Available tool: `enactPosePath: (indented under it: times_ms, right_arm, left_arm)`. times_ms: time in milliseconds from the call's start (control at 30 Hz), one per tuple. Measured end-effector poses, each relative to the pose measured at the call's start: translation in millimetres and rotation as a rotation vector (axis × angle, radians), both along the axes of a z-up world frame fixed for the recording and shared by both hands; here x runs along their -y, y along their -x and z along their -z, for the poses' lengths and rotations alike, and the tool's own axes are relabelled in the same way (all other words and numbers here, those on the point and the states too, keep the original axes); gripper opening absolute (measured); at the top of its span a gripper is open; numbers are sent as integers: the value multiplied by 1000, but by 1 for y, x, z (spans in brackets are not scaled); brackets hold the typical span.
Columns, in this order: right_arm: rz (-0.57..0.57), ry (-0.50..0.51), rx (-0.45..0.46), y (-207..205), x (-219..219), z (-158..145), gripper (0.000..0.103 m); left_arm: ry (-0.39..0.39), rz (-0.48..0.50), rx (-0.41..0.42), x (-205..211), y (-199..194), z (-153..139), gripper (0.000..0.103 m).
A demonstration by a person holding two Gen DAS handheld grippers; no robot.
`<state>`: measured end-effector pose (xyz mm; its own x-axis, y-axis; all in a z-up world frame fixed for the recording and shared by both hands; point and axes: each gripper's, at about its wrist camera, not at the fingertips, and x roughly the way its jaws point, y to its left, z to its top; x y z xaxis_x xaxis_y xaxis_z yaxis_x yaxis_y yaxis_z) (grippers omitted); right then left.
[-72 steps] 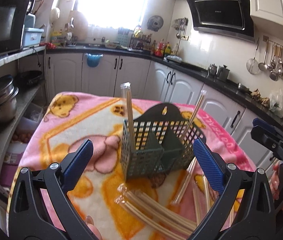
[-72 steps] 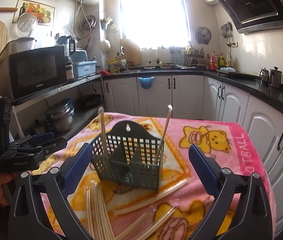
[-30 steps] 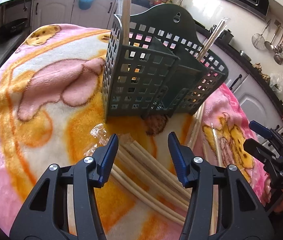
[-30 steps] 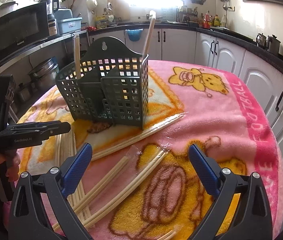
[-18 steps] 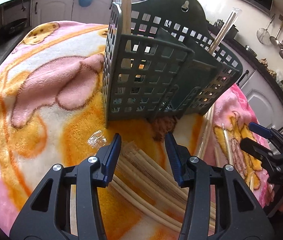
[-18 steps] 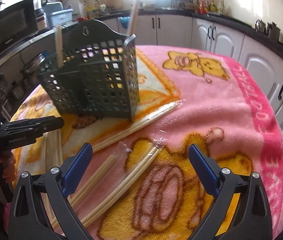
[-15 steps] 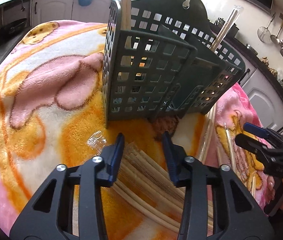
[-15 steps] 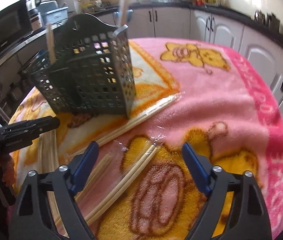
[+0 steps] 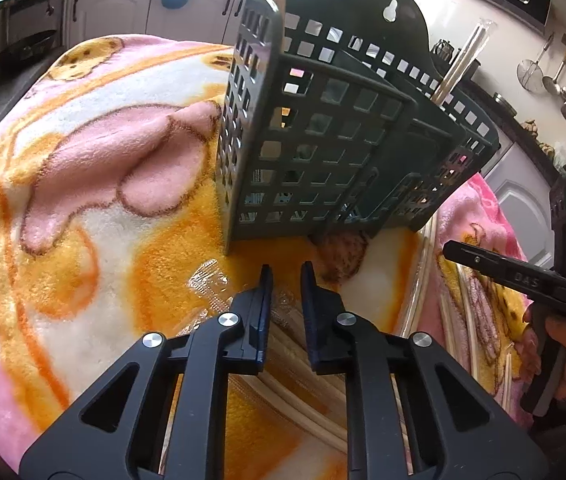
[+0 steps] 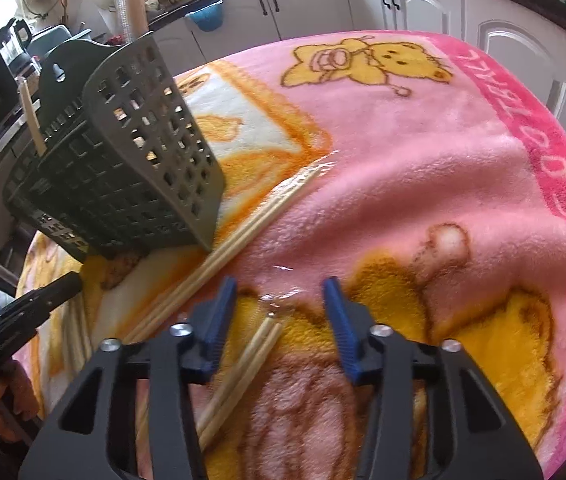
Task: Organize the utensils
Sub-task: 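Close the right gripper on a loose chopstick while the left gripper grasps another chopstick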
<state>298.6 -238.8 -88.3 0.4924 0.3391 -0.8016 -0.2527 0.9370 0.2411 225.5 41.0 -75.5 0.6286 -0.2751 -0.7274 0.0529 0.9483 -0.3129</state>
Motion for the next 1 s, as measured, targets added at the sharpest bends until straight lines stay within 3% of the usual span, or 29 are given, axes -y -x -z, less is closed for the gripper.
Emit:
enactPosePath:
  times_ms: [100, 233, 633, 1000]
  right_arm:
    - [22, -48, -3, 0, 15, 2, 13]
    - [55, -105, 3, 6, 30, -1, 6]
    - [93, -220, 134, 34, 63, -44, 5]
    - [30, -183, 325, 63, 57, -109, 3]
  left_arm:
    - [10, 0, 6, -3, 2, -2, 5]
    - [31, -5, 22, -7, 6, -7, 2]
    - [78, -28, 121, -21, 30, -42, 0]
    - [85, 9, 238, -13, 44, -90, 0]
